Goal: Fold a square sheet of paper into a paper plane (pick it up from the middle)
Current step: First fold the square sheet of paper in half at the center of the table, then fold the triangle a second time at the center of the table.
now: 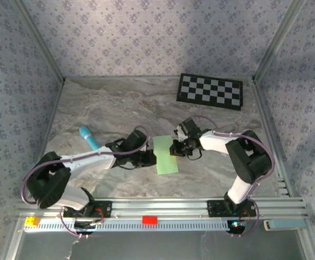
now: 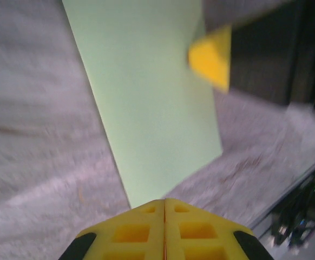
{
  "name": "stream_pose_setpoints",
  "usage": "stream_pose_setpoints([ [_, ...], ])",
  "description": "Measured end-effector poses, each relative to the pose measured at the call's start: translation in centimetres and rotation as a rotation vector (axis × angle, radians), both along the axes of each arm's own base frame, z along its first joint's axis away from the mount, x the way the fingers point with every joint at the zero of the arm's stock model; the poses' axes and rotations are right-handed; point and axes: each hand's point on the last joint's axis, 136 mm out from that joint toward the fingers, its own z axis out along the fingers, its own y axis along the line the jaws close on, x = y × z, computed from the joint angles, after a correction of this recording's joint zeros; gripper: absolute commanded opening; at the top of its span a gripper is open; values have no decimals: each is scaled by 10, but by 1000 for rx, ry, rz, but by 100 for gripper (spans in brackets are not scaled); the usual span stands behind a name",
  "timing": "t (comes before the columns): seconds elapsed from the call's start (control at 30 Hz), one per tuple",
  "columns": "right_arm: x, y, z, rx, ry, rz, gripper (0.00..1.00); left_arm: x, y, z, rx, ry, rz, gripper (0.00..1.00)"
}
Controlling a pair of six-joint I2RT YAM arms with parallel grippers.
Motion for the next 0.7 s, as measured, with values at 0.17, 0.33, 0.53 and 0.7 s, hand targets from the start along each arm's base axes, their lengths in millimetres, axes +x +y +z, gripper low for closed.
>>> stream_pose_setpoints([
  [0.17,-5,-13,39,-3,-94,-31,25,39,20,9,-4,-45,144,6],
  [0.33,-23,-43,75,39,-203,-148,36,59,22,11,-22,-46,192,7],
  [0.53,-52,-83,65,80,-182,-333,46,84,-8,8,-52,-16,161,7],
  [0.7,-64,-94,58,107,-147,-409,47,95,-27,8,-85,3,130,7],
])
